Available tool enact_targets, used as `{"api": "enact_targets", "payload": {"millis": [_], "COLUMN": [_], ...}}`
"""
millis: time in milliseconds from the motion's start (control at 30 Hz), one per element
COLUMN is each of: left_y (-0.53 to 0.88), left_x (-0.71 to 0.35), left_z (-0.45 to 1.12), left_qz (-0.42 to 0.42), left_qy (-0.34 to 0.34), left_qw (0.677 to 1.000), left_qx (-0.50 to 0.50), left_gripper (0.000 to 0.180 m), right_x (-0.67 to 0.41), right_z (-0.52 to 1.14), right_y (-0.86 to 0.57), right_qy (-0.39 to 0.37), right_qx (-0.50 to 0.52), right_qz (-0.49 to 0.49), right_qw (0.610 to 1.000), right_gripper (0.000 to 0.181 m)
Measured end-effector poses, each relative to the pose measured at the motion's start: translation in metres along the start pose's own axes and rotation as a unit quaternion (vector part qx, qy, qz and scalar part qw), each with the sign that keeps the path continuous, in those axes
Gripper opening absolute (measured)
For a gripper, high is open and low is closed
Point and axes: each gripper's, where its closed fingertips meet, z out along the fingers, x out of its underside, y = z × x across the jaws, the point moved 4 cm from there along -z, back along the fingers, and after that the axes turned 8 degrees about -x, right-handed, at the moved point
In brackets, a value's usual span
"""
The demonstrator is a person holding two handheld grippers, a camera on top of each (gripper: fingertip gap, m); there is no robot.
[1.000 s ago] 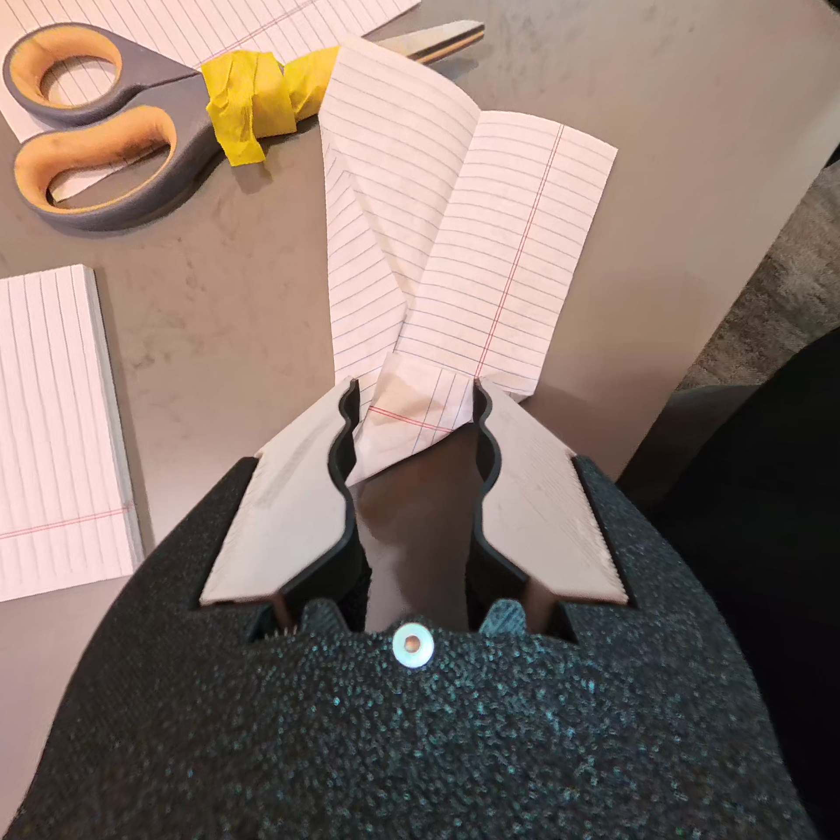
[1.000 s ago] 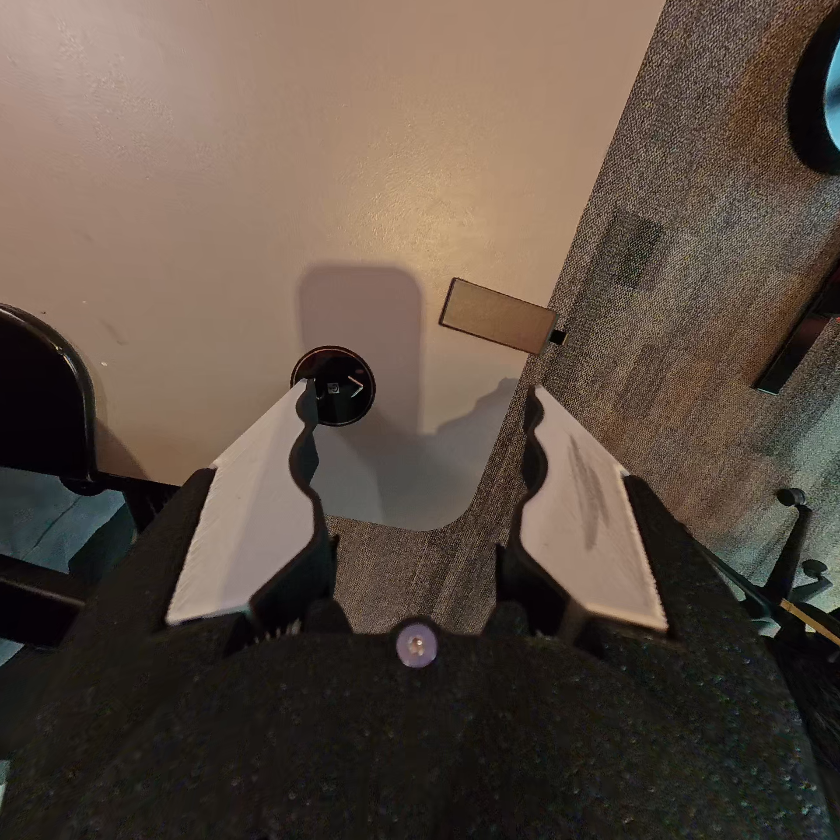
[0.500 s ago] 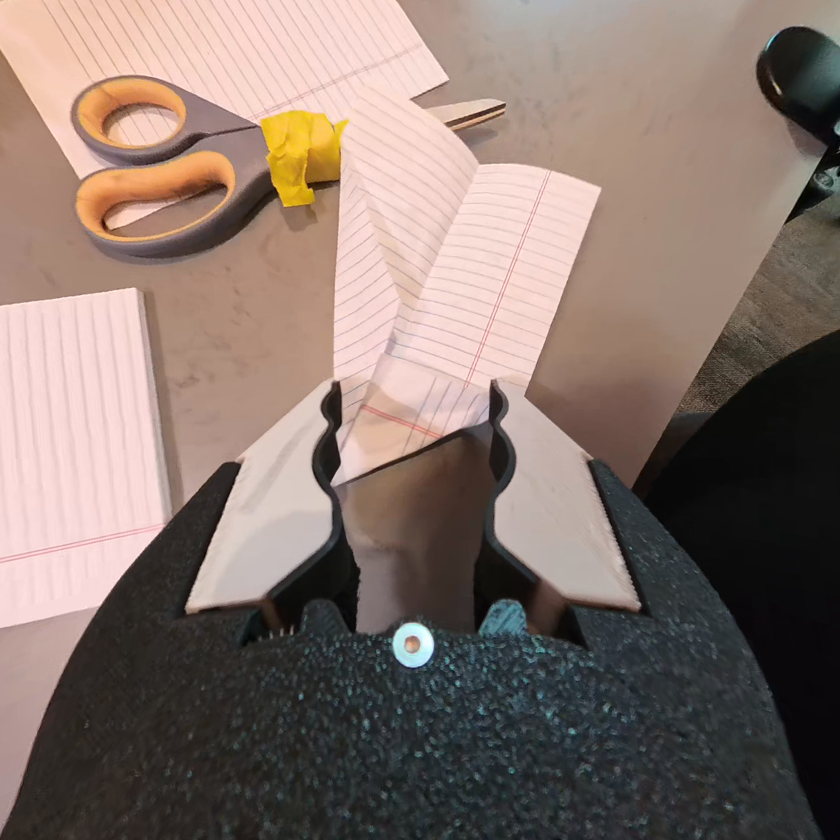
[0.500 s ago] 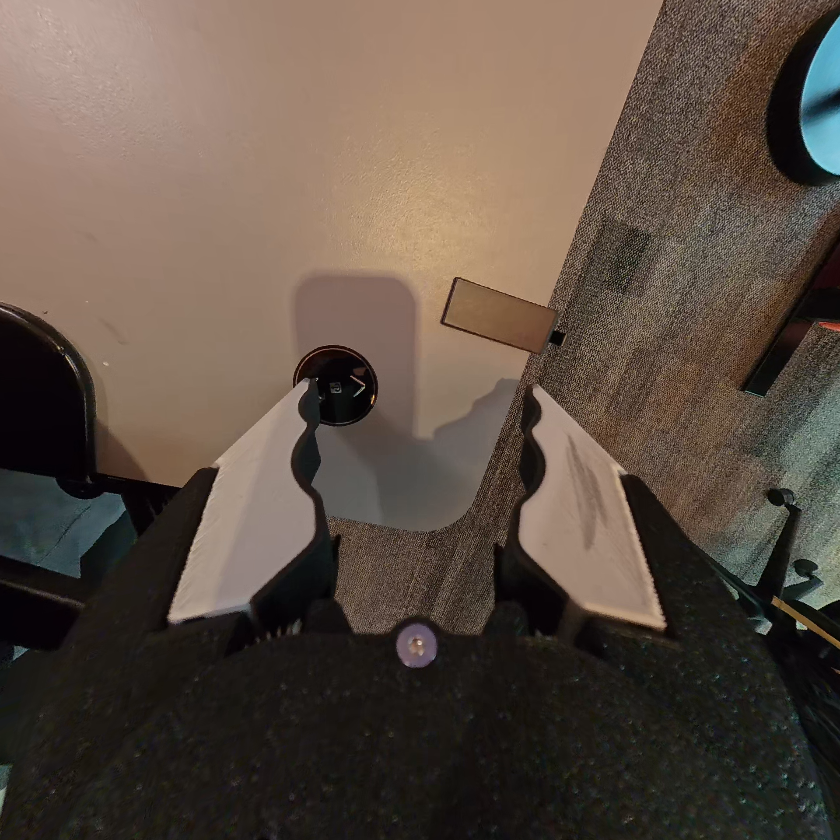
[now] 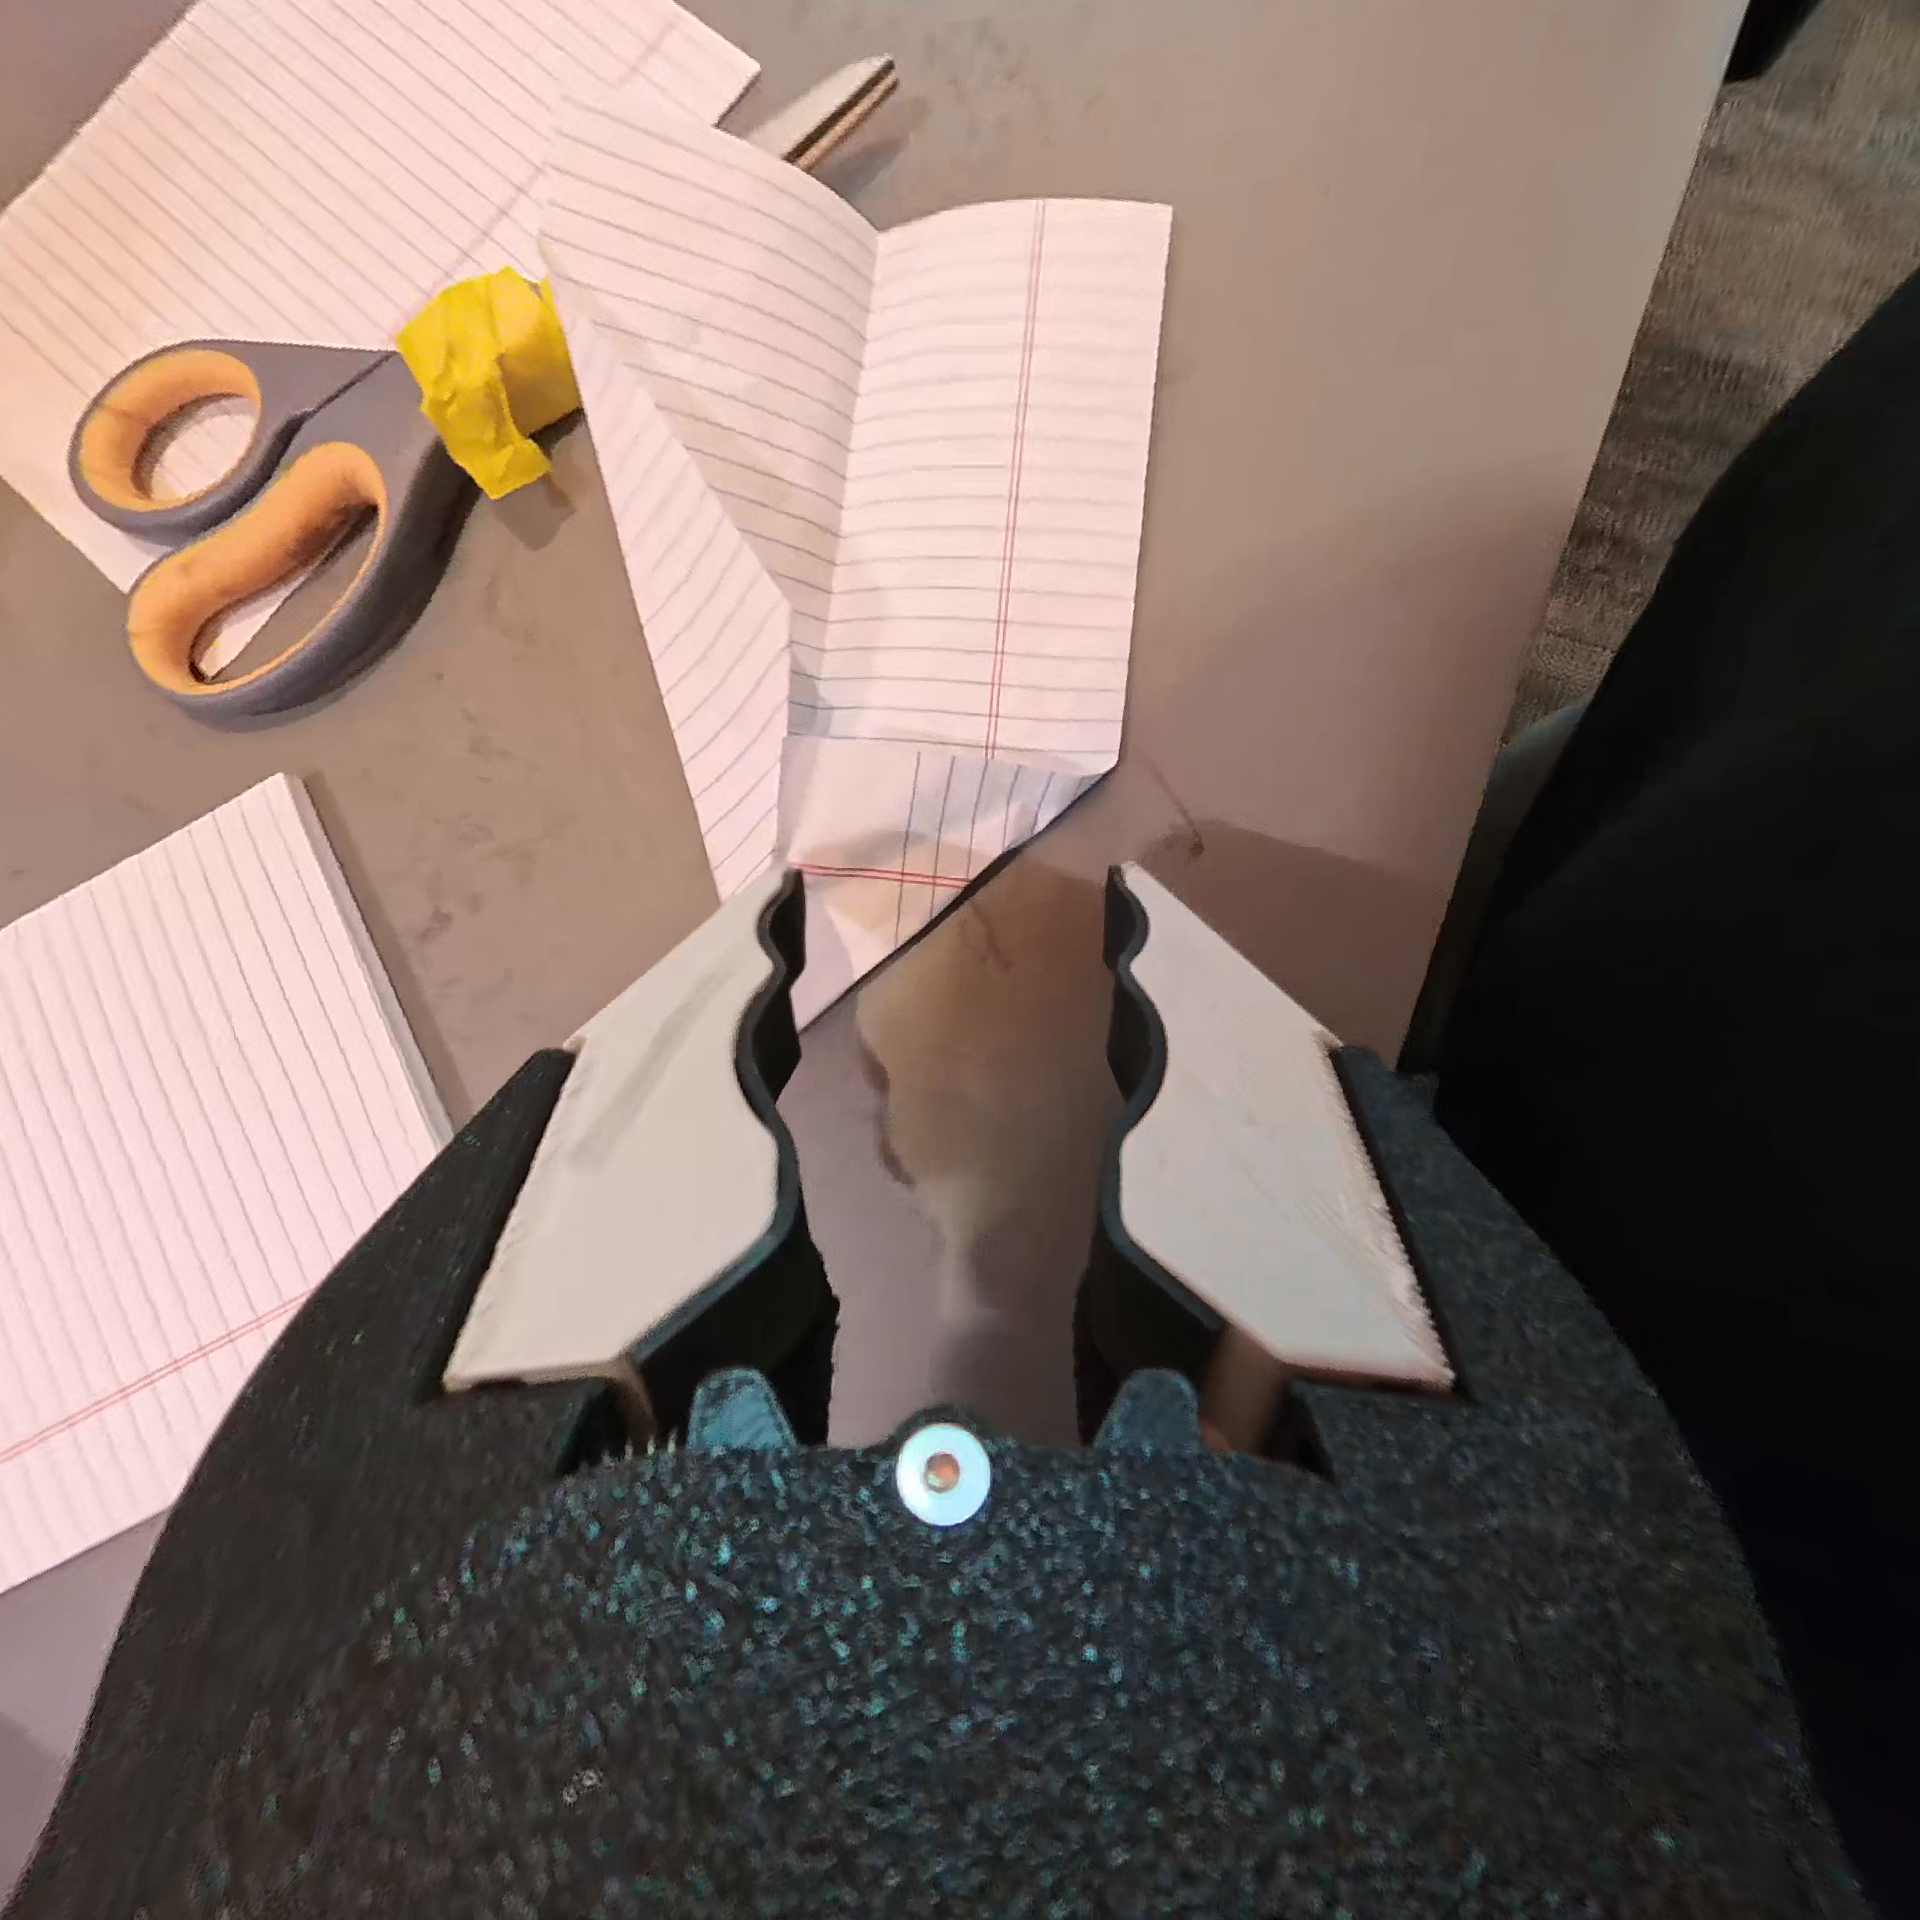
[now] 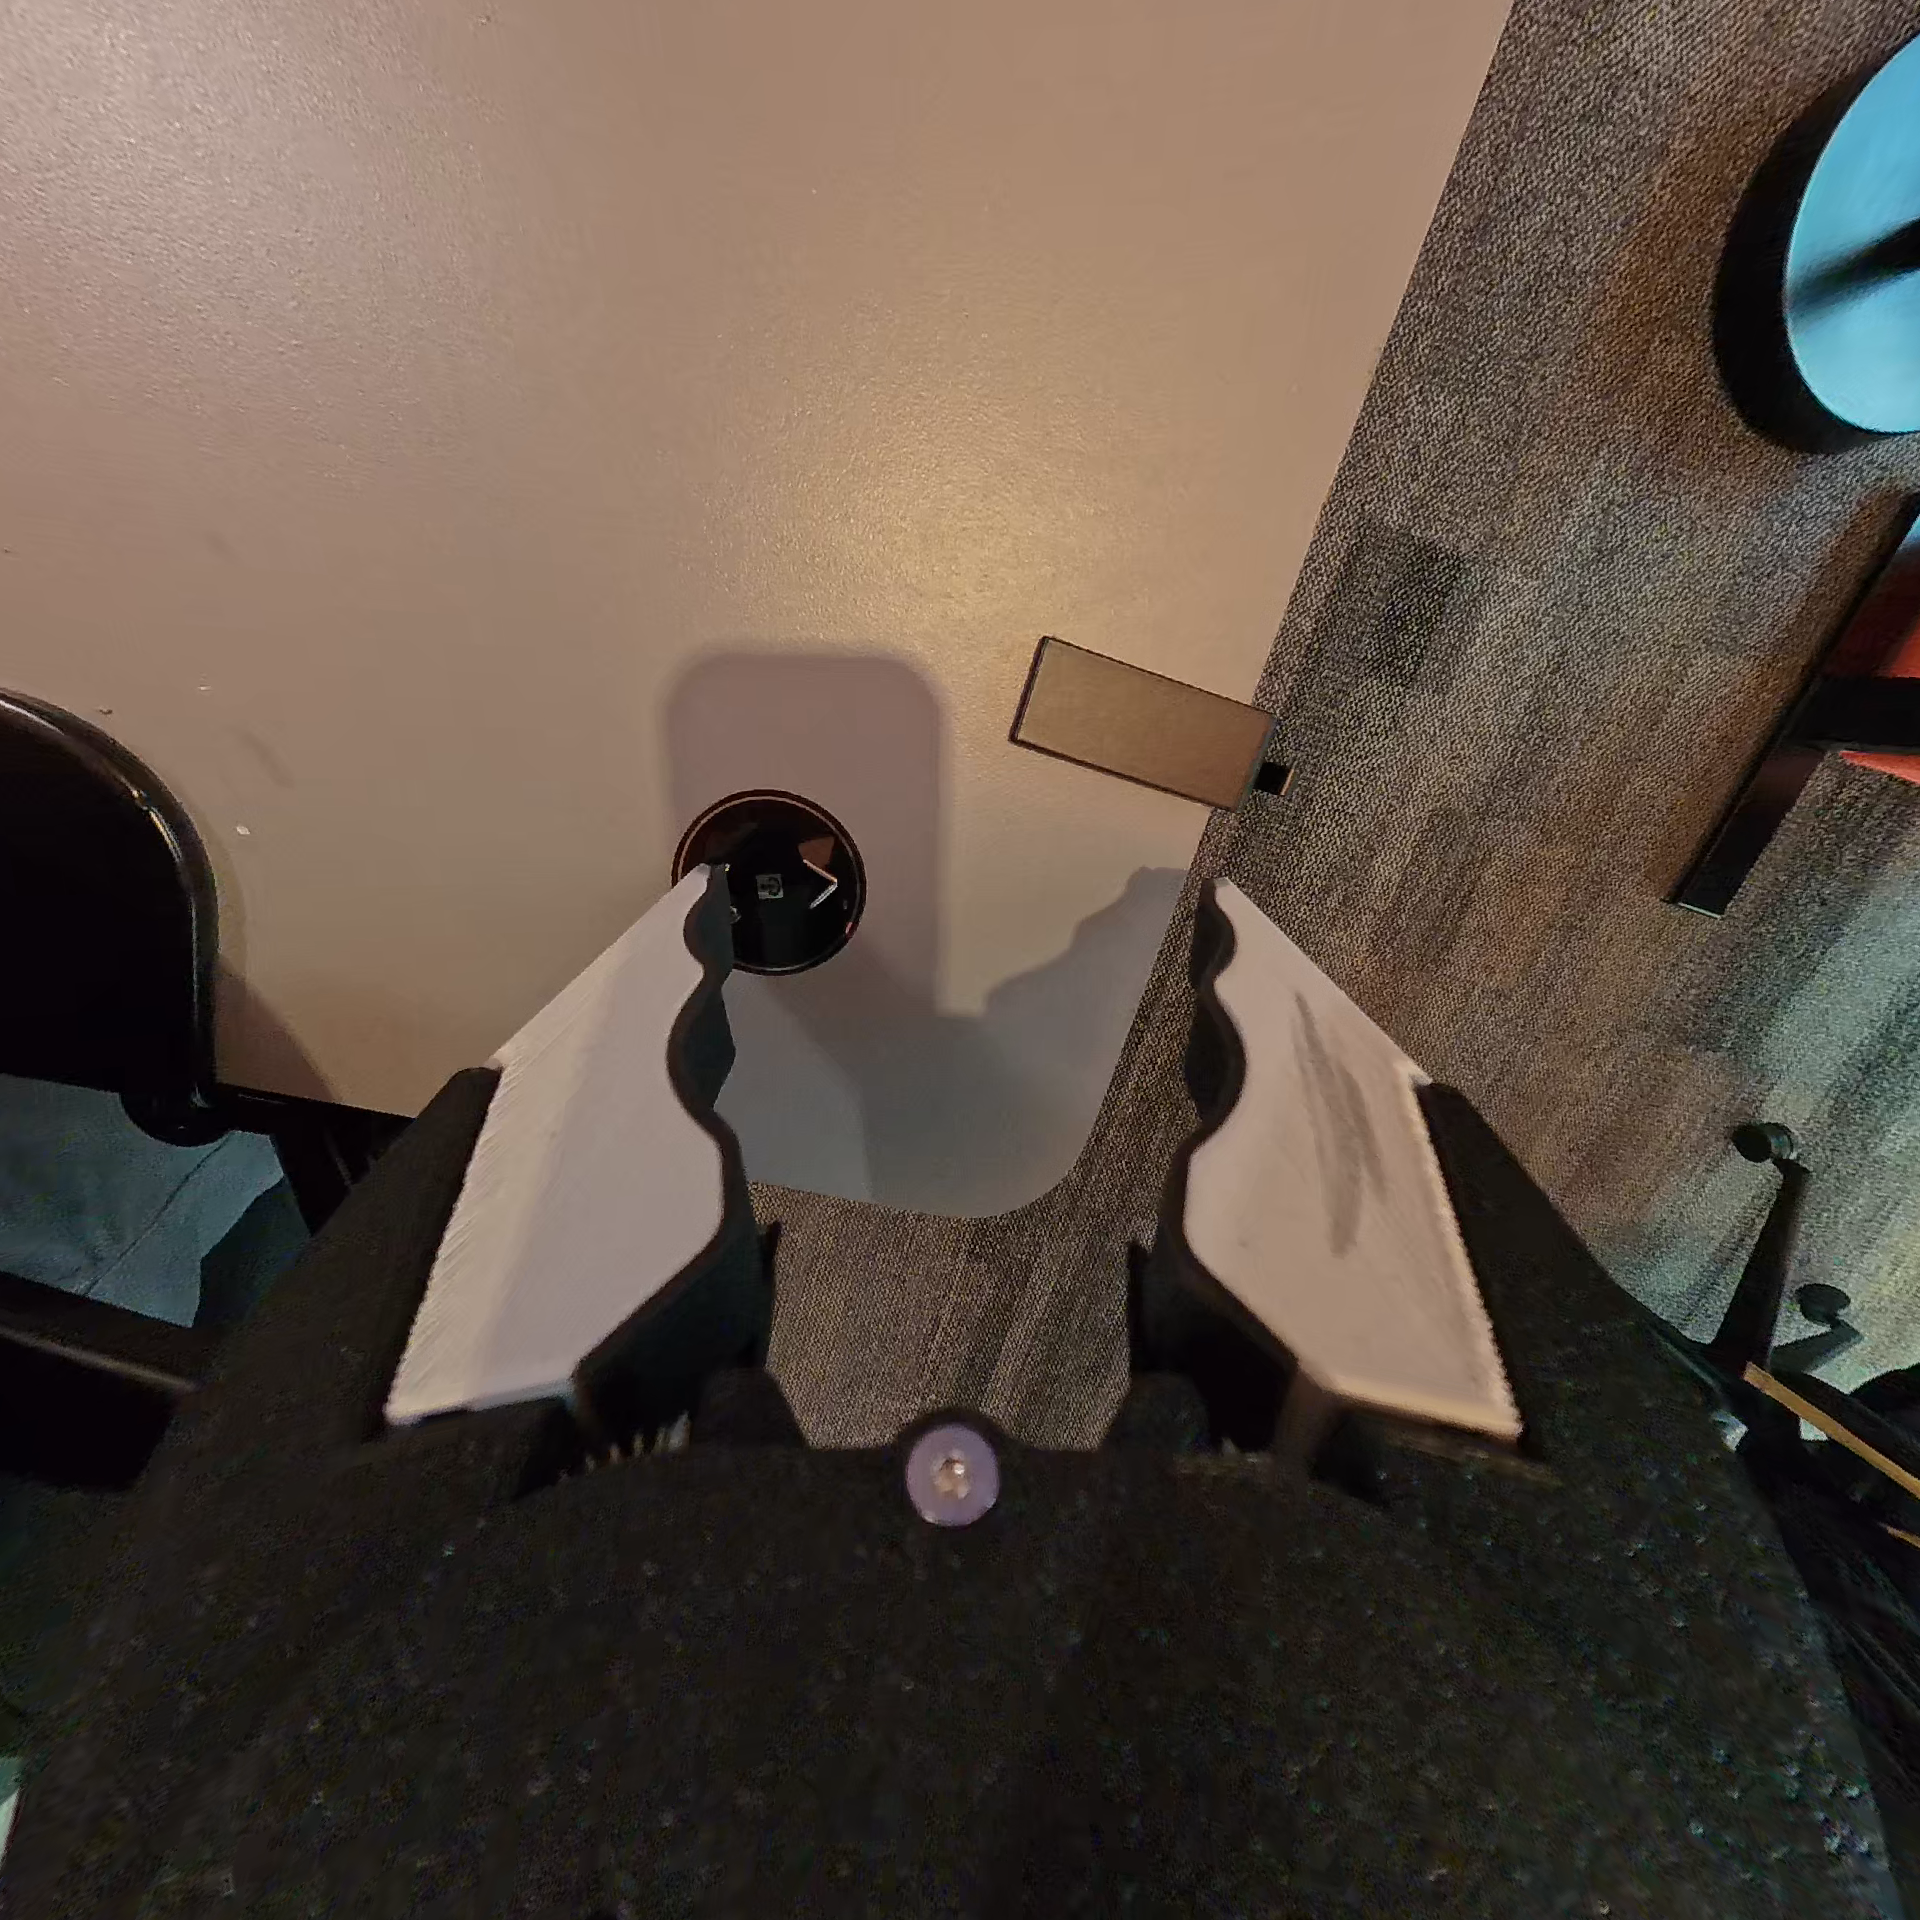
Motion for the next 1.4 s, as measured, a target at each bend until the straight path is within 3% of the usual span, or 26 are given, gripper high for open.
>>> {"api": "enact_targets", "payload": {"millis": [100,167,533,933,1100,1300,1400], "left_y": [0.003,0.005,0.001,0.007,0.007,0.007,0.007], "left_x": [0.004,0.005,0.0,-0.025,-0.03,-0.035,-0.037], "left_z": [0.0,0.001,0.004,-0.012,-0.015,-0.017,-0.019], "left_qz": [0.017,0.032,0.042,0.044,0.041,0.04,0.032], "left_qy": [0.012,0.011,-0.001,-0.012,-0.015,-0.014,-0.013], "left_qw": [1.0,0.999,0.999,0.999,0.999,0.999,0.999], "left_qx": [-0.002,-0.013,-0.018,-0.023,-0.02,-0.015,-0.01], "left_gripper": [0.051,0.038,0.019,0.014,0.01,0.002,0.001], "right_x": [-0.001,-0.001,-0.004,-0.008,-0.01,-0.073,-0.12], "right_z": [-0.004,-0.006,-0.019,-0.035,-0.046,-0.11,-0.137], "right_y": [0.0,0.001,0.001,0.003,-0.004,0.029,0.102], "right_qy": [0.0,-0.001,-0.012,-0.016,-0.01,-0.122,-0.21], "right_qx": [0.0,0.0,-0.001,0.017,0.05,0.12,0.07], "right_qz": [0.0,0.0,0.002,-0.004,-0.003,-0.063,-0.161], "right_qw": [1.0,1.0,1.0,1.0,0.999,0.983,0.962], "right_gripper": [0.087,0.087,0.086,0.084,0.106,0.103,0.09]}}
